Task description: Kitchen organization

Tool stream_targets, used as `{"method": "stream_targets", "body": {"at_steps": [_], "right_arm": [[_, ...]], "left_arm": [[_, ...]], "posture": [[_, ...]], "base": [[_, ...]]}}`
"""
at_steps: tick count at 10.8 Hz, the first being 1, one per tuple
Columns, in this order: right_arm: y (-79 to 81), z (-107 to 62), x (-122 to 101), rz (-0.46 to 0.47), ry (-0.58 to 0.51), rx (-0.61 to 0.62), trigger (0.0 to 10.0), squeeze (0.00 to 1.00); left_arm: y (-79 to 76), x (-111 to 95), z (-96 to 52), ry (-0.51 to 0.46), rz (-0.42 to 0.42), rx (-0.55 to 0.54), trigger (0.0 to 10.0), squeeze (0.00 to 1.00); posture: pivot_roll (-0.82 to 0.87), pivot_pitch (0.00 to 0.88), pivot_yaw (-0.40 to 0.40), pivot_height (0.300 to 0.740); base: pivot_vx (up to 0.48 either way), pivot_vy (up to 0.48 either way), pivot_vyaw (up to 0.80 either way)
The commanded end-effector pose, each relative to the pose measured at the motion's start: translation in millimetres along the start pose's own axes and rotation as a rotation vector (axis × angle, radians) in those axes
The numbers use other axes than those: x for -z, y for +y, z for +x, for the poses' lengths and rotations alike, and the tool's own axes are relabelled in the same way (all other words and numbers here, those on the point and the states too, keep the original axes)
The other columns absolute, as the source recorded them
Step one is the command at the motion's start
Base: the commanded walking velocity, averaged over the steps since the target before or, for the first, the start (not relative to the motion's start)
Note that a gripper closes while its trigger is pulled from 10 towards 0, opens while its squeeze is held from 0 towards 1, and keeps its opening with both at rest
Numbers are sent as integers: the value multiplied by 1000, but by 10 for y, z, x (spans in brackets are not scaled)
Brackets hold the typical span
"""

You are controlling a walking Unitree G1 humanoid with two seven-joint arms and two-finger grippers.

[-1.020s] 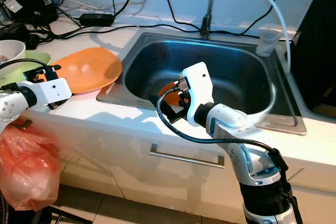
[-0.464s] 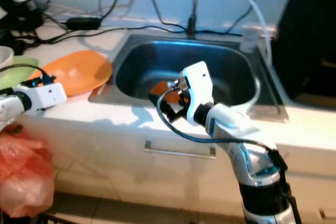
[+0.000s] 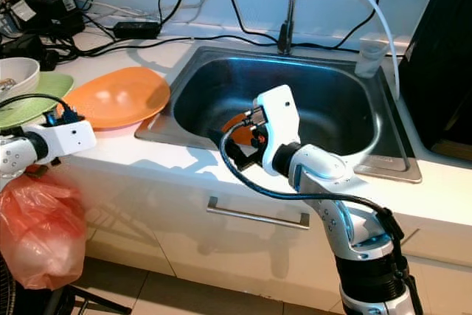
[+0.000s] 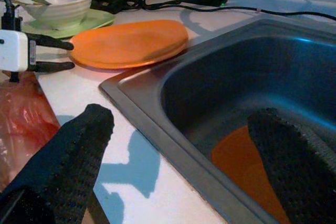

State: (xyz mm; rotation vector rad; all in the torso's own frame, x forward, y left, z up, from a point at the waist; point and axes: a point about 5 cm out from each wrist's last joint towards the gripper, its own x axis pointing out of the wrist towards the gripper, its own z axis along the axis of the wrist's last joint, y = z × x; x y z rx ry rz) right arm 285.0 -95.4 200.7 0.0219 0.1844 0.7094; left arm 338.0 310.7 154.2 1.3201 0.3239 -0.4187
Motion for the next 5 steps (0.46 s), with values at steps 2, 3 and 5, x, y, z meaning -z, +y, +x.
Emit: {"method": "stream_targets", "body": {"at_steps": [2,3,5], "right_arm": [[19,1,-39,-4,-20,-3,10000,0],[22,5,-41,-4,-22,-5,10000,0],[24,5,-43,-4,-23,-5,10000,0]], "left_arm": [[-395,152,5,83,5,184,0,0],[-395,144,15,84,7,183,0,0],[-399,136,22,81,11,184,0,0]], "posture": [[62,27,-11,740],[62,26,-10,740],[60,27,-8,740]], "base": [[0,0,0],[0,0,0],[0,0,0]]}}
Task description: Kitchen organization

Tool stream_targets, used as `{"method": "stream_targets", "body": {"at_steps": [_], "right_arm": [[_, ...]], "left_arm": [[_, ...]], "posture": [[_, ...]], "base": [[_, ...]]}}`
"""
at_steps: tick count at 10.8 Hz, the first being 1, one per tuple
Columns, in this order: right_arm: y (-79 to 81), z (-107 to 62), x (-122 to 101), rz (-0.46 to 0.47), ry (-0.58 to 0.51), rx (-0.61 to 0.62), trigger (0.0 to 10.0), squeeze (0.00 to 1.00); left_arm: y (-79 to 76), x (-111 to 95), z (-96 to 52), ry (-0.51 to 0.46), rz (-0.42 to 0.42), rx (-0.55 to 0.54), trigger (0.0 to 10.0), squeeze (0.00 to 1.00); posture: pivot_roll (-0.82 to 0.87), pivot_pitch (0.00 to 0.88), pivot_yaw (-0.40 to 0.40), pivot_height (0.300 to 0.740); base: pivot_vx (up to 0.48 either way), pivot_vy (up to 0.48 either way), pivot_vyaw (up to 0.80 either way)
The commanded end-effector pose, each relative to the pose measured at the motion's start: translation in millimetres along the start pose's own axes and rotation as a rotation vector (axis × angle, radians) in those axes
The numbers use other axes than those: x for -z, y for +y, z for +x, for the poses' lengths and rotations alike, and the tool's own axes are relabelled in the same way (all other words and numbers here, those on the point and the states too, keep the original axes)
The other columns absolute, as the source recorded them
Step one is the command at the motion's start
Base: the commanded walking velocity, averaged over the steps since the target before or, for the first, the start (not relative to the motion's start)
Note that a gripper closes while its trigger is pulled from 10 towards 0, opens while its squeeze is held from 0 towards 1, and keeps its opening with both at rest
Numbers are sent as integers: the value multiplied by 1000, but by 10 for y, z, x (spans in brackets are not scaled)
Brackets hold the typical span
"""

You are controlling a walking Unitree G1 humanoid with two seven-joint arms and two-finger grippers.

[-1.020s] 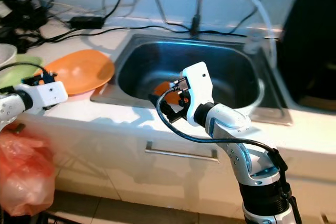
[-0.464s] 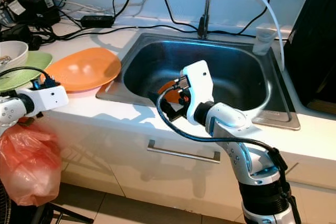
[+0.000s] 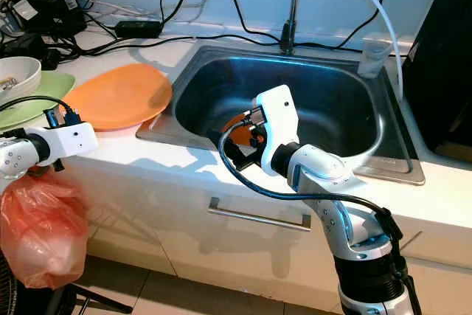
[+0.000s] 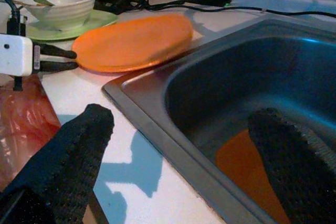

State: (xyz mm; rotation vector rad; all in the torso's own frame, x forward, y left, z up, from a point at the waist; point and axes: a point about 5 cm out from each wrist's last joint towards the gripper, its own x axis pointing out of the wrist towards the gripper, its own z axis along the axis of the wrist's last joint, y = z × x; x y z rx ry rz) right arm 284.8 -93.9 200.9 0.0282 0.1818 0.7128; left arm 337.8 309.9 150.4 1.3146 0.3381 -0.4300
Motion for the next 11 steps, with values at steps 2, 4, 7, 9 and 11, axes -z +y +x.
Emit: {"method": "stream_targets", "body": {"at_steps": [2,4,7,9,11], "right_arm": [[14,-6,-40,-7,-20,1,10000,0],[10,-7,-40,-7,-21,3,10000,0],[-3,1,-38,-10,-21,7,10000,0],[-17,4,-48,-17,-22,8,10000,0],[-29,2,-53,-20,-25,14,10000,0]], "left_arm": [[-377,131,18,78,16,173,0,0],[-389,132,20,79,16,178,0,0],[-267,64,49,45,-4,33,0,0],[-194,21,61,32,21,-24,0,0],[-101,-69,66,-30,-19,-72,10000,1000]], "posture": [[58,25,-7,740],[59,24,-7,740],[60,19,-12,740],[57,13,-12,740],[59,11,-8,740]], "base": [[0,0,0],[0,0,0],[0,0,0],[0,0,0],[0,0,0]]}}
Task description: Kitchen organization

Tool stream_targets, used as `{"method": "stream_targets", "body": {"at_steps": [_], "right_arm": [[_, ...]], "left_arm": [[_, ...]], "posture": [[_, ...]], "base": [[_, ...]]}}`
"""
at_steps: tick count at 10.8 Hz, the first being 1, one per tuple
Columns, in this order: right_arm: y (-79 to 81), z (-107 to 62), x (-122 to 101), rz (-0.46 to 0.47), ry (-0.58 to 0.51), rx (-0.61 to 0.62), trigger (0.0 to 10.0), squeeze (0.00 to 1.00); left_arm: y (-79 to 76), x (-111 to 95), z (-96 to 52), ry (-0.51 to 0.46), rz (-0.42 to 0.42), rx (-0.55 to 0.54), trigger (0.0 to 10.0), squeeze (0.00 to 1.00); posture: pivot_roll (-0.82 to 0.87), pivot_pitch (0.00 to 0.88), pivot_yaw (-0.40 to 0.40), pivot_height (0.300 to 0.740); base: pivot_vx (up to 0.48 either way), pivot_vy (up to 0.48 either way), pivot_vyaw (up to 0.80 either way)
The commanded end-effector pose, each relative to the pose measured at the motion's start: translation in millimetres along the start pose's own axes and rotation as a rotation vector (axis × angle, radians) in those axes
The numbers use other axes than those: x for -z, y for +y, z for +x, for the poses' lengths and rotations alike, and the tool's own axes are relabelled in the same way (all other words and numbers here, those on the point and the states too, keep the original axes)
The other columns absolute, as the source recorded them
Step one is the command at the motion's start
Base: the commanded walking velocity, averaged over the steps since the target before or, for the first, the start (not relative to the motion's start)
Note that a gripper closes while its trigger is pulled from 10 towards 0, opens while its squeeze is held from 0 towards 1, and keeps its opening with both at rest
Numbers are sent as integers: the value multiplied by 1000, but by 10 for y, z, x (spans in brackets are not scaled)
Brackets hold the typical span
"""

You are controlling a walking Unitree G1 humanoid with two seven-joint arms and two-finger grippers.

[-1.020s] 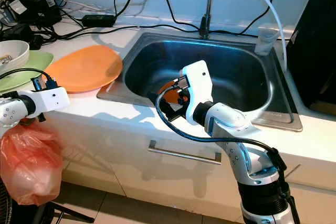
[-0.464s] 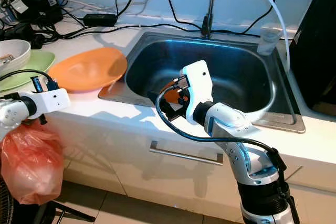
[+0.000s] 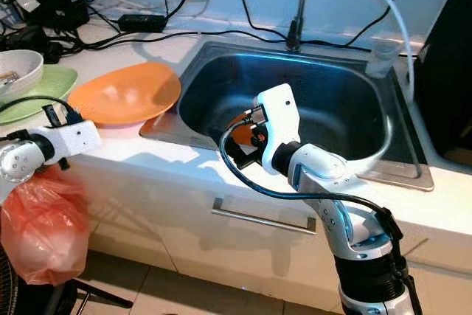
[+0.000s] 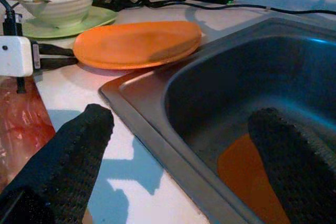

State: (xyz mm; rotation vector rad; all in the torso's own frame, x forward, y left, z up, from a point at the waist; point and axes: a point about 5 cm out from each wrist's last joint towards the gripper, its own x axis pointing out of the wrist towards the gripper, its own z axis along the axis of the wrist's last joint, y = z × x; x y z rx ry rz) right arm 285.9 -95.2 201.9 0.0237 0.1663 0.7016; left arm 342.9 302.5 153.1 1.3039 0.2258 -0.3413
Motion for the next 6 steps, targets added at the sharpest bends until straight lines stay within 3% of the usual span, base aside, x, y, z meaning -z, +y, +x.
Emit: {"method": "stream_targets", "body": {"at_steps": [1,4,6], "right_arm": [[-13,3,-42,-11,-13,2,10000,0],[-11,6,-44,-12,-18,3,10000,0],[-10,8,-49,-11,-21,4,10000,0]], "left_arm": [[-143,-10,13,-6,-7,63,10000,1000],[-69,-418,89,-192,-31,55,10000,1000],[-129,-529,101,-233,-38,91,10000,1000]], "posture": [[59,11,-8,740],[59,10,-8,740],[58,11,-3,740]], "base": [[0,0,0],[0,0,0],[0,0,0]]}}
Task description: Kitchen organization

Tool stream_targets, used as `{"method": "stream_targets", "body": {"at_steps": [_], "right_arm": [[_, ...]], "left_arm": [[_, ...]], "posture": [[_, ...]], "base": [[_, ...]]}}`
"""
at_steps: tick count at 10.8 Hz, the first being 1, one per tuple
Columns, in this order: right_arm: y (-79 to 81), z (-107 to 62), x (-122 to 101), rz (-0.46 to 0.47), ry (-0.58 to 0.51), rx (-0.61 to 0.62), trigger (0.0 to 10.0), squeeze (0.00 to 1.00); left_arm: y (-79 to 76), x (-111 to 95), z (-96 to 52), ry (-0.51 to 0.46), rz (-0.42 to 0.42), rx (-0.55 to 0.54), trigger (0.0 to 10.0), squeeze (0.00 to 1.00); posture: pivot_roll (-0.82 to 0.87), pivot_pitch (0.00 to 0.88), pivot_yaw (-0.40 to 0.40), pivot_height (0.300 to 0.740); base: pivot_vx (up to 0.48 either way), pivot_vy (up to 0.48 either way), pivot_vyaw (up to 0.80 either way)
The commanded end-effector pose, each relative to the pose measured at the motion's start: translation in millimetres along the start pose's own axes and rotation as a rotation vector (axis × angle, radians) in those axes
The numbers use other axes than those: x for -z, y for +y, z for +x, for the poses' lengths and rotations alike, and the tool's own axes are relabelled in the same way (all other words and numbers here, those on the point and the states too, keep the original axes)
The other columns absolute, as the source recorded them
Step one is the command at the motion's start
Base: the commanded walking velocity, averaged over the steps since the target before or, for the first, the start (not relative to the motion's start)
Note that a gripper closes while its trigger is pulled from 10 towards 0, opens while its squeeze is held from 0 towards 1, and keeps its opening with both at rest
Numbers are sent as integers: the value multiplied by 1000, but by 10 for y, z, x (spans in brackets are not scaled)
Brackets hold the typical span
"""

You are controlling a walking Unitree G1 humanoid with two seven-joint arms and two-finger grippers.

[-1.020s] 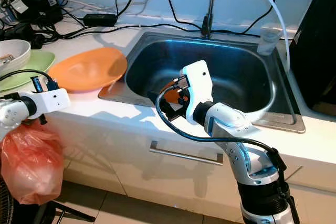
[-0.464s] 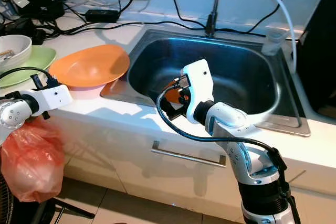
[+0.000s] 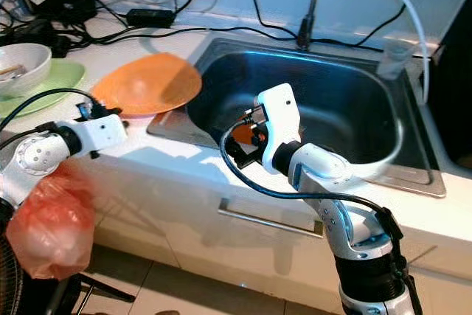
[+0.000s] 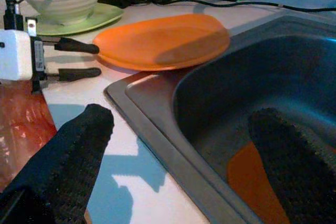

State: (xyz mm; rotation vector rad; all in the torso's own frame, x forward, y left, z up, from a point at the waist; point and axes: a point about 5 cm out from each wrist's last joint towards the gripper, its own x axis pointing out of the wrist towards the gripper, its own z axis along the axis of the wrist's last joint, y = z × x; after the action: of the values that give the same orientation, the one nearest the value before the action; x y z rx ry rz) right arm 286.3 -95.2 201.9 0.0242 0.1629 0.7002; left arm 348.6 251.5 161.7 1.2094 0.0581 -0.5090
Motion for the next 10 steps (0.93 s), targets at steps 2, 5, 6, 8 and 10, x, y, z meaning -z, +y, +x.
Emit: {"method": "stream_targets", "body": {"at_steps": [2,5,6,8,10], "right_arm": [[-16,2,-40,-9,-17,7,10000,0],[-32,6,-46,-11,-18,7,10000,0],[-31,15,-54,-12,-21,4,10000,0],[-29,23,-58,-14,-23,2,10000,0],[-31,19,-61,-17,-24,5,10000,0]], "left_arm": [[-196,37,-15,19,-17,94,10000,1000],[-152,17,-26,19,-34,85,10000,1000],[-151,-35,-21,-1,-34,92,10000,1000],[-145,-218,43,-59,-54,66,10000,1000],[-196,-382,123,-105,-82,66,10000,1000]], "posture": [[57,12,-3,740],[62,7,-8,740],[64,5,-9,740],[62,2,-8,740],[54,0,-5,740]], "base": [[0,0,0],[0,0,0],[0,0,0],[0,0,0],[0,0,0]]}}
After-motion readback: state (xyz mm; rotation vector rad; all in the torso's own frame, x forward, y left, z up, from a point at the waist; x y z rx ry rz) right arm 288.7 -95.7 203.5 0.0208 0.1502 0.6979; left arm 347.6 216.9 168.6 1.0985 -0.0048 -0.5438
